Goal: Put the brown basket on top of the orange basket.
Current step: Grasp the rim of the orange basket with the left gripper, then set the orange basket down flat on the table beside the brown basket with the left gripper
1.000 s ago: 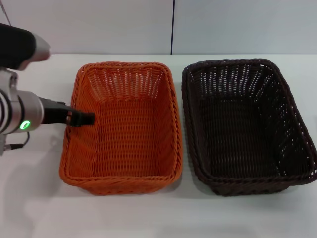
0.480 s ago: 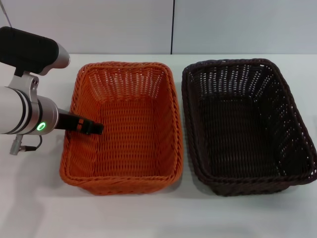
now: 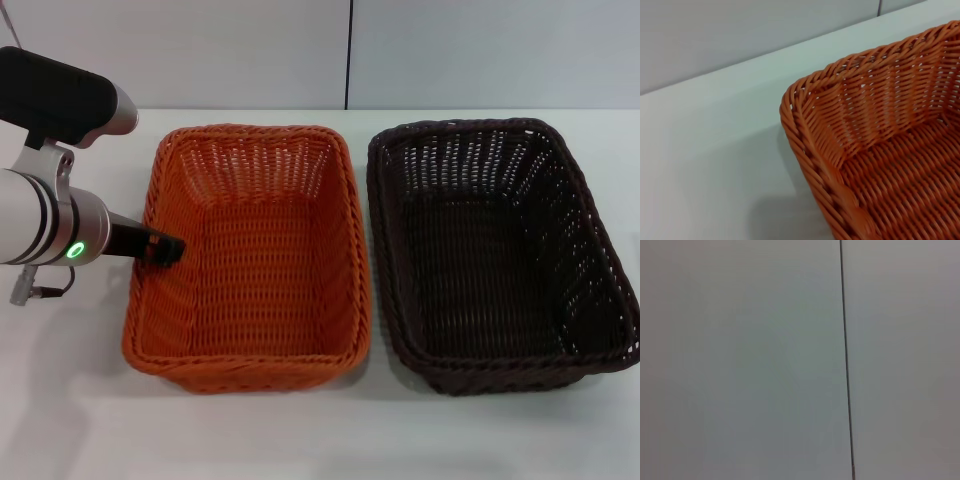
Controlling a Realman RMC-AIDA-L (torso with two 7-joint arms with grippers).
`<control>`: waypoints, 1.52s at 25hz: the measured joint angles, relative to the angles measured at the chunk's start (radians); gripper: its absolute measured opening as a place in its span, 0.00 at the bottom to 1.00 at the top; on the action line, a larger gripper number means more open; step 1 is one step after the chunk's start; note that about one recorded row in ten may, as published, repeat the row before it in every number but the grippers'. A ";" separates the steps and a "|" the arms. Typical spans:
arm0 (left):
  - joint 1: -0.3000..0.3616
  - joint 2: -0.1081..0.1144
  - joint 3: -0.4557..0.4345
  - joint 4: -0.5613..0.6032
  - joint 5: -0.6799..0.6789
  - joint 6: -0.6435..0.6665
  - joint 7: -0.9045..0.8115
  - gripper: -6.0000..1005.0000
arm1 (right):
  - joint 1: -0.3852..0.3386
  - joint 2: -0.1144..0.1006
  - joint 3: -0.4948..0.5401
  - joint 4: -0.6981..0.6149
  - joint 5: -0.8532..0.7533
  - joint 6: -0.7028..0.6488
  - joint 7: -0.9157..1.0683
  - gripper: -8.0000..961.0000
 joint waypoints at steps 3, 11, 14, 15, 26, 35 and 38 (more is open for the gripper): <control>0.000 0.000 0.000 -0.002 0.000 -0.001 0.022 0.50 | 0.000 0.000 0.000 0.000 0.000 0.000 0.000 0.73; -0.003 0.001 -0.001 -0.020 -0.003 -0.025 0.112 0.29 | -0.003 -0.001 0.002 0.000 0.000 0.003 0.000 0.73; -0.002 0.001 -0.007 -0.038 -0.005 -0.045 0.166 0.29 | -0.003 0.000 0.003 0.000 0.000 0.004 0.000 0.73; -0.002 0.001 -0.029 -0.065 -0.004 -0.072 0.261 0.29 | -0.002 -0.001 0.003 0.000 0.000 0.004 0.000 0.73; 0.001 0.001 -0.177 -0.143 -0.094 -0.143 0.779 0.27 | 0.004 -0.003 0.008 -0.002 0.000 0.001 0.000 0.73; -0.037 0.003 -0.269 -0.152 -0.189 -0.271 1.188 0.26 | 0.006 -0.004 0.010 -0.003 0.000 0.000 0.000 0.73; -0.058 0.005 -0.322 -0.146 -0.247 -0.293 1.318 0.25 | 0.009 -0.004 0.010 -0.003 0.000 0.000 0.000 0.73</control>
